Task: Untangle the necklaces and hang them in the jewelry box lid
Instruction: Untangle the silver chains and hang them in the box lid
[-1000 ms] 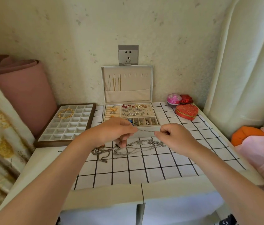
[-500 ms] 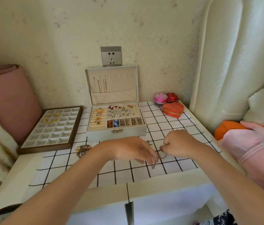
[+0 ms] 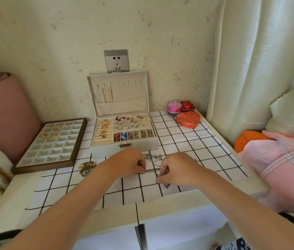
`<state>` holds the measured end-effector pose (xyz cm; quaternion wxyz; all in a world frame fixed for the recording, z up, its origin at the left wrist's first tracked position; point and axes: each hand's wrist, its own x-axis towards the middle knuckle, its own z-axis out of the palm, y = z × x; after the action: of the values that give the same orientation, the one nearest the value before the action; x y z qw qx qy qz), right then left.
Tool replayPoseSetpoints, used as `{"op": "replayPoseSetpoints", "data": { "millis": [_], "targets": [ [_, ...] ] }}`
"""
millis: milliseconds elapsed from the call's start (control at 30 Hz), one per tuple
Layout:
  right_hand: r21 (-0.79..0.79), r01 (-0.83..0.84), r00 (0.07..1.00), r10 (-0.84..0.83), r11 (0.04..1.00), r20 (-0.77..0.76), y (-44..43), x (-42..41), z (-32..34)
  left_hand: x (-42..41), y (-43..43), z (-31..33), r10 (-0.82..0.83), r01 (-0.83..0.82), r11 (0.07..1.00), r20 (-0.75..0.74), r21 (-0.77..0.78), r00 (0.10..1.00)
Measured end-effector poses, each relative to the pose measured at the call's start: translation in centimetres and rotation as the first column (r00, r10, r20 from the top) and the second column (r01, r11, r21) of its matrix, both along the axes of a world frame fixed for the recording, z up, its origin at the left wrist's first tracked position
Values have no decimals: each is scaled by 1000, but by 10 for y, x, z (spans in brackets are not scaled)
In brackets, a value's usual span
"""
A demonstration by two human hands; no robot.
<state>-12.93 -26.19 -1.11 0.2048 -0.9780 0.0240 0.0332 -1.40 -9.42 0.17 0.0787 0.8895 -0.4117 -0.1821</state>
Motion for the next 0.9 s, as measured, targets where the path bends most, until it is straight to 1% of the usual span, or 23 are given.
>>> {"op": "replayPoseSetpoints", "data": {
  "millis": [67, 100, 233, 300, 400, 433, 467, 500, 533, 600, 667, 733, 833, 900],
  "targets": [
    [5, -3, 1000, 3, 1000, -22, 1, -1, 3, 2, 3, 2, -14, 14, 999, 4, 31, 1000],
    [-19, -1, 999, 0, 1000, -48, -1, -1, 5, 4, 5, 2, -16, 16, 999, 3, 42, 1000],
    [-141, 26, 976, -56, 990, -208, -16, -4, 14, 11, 15, 5, -22, 24, 999, -51, 47, 998],
    [-236, 31, 964, -92, 971, -251, -25, -4, 14, 12, 19, 9, -13, 19, 997, -77, 76, 997],
    [-322, 59, 941, -160, 945, -297, -35, -4, 13, 14, 25, 15, 24, 1, 991, -190, 132, 982],
    [-345, 56, 936, -169, 937, -308, -36, -4, 13, 14, 25, 17, 27, 4, 989, -210, 145, 977],
    [-362, 46, 935, -168, 931, -313, -35, -5, 13, 12, 23, 17, 24, 6, 988, -197, 151, 980],
    [-367, 32, 941, -152, 930, -303, -34, -5, 13, 10, 20, 16, 11, 9, 990, -137, 140, 991],
    [-355, 25, 953, -130, 935, -275, -33, -4, 12, 7, 15, 15, -7, 11, 994, -41, 105, 999],
    [-276, 23, 983, -72, 961, -170, -28, -4, 12, 0, 5, 9, -39, 44, 998, 128, -36, 991],
    [-189, -2, 999, -8, 982, -49, -24, -1, 10, -4, -4, -4, -100, 133, 979, 200, -156, 975],
    [-134, -39, 999, 42, 990, 19, -23, 1, 6, -5, -9, -17, -179, 226, 957, 242, -184, 954],
    [-80, -63, 997, 67, 995, 36, -26, 3, 3, -4, -10, -28, -224, 303, 923, 309, -238, 924],
    [-83, -73, 996, 76, 994, 43, -28, 4, 0, 0, -12, -33, -240, 354, 903, 397, -243, 886]
  ]
}}
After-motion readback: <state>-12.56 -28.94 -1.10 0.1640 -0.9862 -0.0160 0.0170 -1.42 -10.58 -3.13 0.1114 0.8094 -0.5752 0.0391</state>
